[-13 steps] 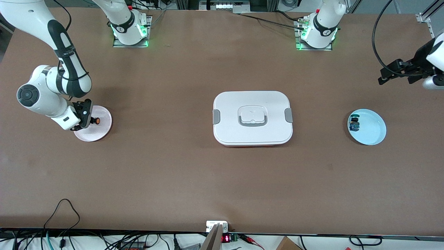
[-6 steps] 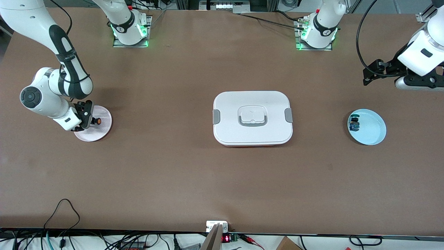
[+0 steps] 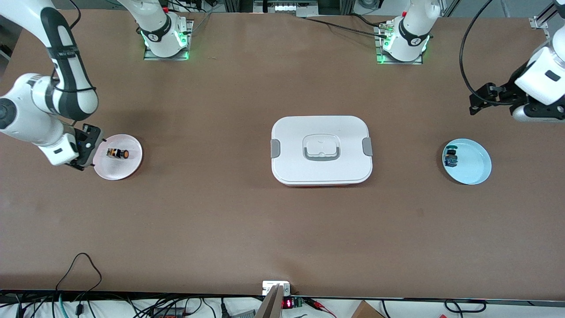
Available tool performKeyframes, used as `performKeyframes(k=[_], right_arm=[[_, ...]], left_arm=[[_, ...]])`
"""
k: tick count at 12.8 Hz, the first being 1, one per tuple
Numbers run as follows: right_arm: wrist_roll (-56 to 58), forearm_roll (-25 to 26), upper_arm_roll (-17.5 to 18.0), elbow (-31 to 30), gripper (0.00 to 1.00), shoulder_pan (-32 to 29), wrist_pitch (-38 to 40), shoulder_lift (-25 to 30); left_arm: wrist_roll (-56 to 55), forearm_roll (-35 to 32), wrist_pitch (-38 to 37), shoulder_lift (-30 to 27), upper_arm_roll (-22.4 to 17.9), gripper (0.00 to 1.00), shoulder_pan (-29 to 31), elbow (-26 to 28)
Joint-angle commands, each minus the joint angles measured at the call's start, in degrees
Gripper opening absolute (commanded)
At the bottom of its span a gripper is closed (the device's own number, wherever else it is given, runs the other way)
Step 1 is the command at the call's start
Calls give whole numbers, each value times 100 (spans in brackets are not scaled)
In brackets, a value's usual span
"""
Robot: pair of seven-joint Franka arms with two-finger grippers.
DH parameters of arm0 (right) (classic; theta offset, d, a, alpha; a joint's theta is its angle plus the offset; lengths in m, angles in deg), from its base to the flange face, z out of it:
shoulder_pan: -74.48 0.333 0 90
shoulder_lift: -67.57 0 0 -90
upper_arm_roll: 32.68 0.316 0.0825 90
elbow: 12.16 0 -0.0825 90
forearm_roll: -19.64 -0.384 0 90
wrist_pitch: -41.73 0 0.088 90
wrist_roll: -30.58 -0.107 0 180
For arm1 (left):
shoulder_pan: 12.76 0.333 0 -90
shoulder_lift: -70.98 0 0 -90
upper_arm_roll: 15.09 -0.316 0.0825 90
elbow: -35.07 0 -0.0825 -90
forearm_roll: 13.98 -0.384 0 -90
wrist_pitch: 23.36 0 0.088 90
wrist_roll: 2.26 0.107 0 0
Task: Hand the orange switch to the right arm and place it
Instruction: 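Lower the switch onto the white plate and open the right gripper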
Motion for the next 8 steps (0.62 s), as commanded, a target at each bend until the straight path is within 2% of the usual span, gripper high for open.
performKeyframes(k=[1,3,8], right_arm=[[-1120,-378,22,382,100,151,552,227],[-2105,-697,14,646,100,265,1131,315],[-5627,-653,14,937,100,686,2766,342]], left_arm=[[83,195,-38,134,12,100,212,-255],[75,142,-38,370,21,100,195,-517],[4,151,-90,450,100,100,151,-624]])
